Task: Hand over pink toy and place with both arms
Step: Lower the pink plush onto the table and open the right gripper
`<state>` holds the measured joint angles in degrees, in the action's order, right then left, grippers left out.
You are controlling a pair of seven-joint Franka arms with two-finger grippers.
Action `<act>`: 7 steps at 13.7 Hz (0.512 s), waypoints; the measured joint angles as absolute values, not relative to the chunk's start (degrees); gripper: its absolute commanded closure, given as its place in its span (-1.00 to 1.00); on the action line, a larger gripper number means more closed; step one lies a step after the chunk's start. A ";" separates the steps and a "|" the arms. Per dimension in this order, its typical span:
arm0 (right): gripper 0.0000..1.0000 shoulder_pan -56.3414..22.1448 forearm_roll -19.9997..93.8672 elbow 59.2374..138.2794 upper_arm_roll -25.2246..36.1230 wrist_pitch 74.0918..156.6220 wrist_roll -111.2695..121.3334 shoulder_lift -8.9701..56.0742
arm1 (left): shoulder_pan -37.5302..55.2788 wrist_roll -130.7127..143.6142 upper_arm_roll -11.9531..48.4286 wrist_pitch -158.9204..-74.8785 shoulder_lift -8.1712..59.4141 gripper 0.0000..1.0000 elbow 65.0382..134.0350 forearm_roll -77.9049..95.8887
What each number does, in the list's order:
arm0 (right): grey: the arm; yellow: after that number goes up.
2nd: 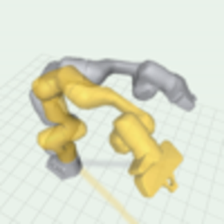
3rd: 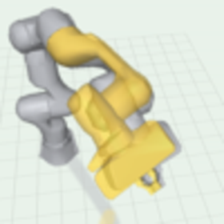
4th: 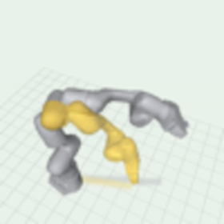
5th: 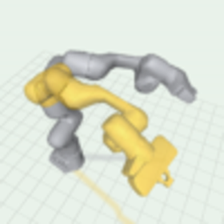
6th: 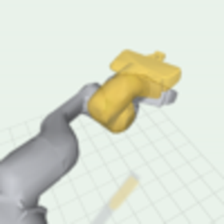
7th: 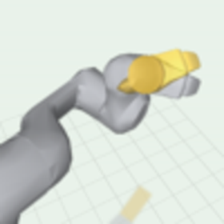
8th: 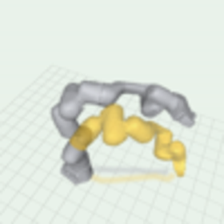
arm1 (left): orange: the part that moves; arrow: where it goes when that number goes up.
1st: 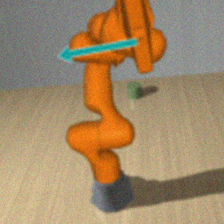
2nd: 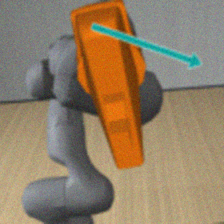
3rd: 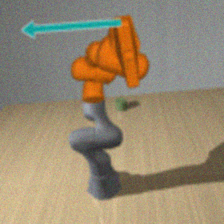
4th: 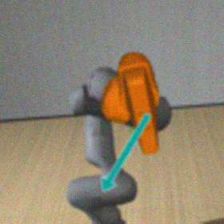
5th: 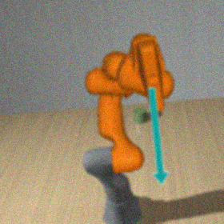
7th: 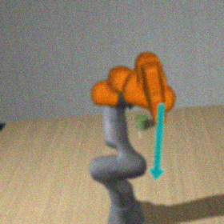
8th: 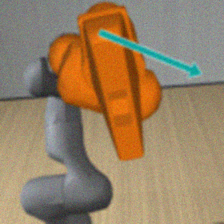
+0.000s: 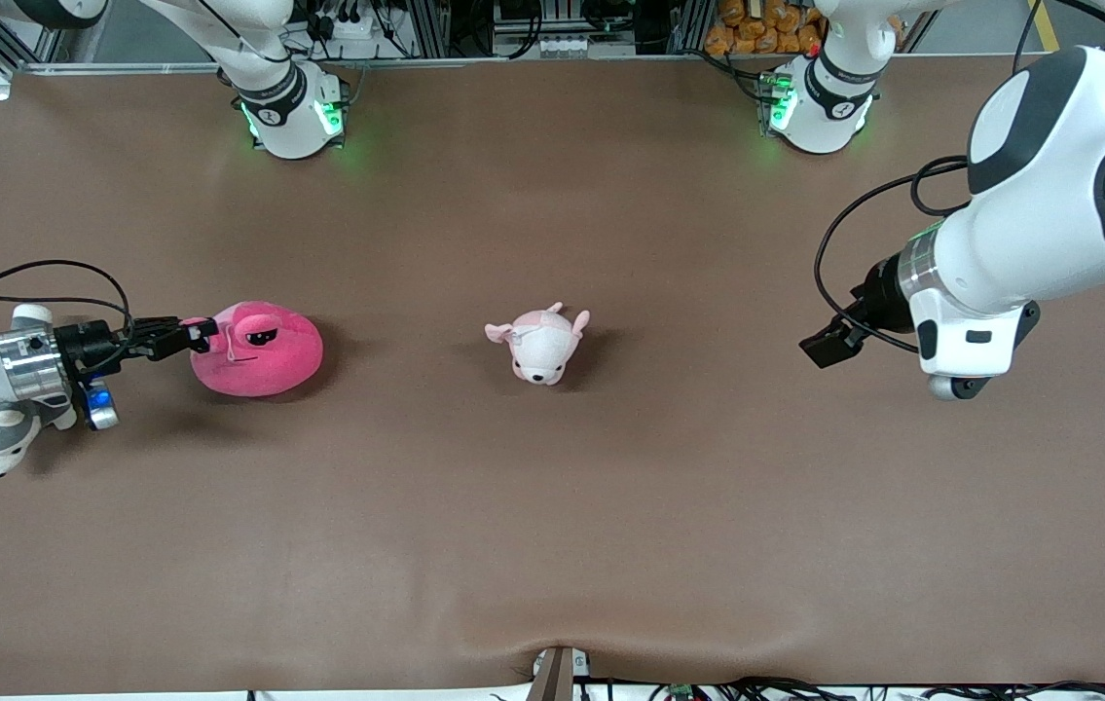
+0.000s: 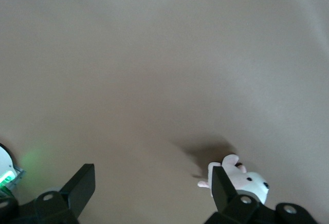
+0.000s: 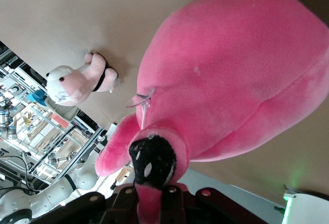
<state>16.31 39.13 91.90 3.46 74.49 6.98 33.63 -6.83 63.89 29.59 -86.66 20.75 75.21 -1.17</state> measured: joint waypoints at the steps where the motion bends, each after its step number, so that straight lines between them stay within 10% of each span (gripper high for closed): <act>1: 1.00 16.85 38.82 91.94 3.46 74.50 7.95 34.40 | -6.82 63.28 29.59 -86.66 20.90 -1.00 75.29 -1.17; 2: 0.57 17.15 38.38 91.93 3.46 74.58 8.82 35.02 | -6.77 62.95 29.59 -86.67 21.17 -1.00 75.30 -1.18; 3: -0.65 17.25 37.66 91.93 3.45 74.65 9.71 35.44 | -6.72 62.89 29.59 -86.69 21.48 -1.00 75.32 -1.18; 4: -1.00 17.28 36.79 91.93 3.44 74.83 10.65 35.61 | -6.72 62.87 29.59 -86.70 21.75 -1.00 75.32 -1.19; 7: -1.00 17.27 35.07 91.53 3.32 76.70 12.12 35.62 | -6.76 60.44 29.57 -86.77 21.95 -1.00 75.25 -1.24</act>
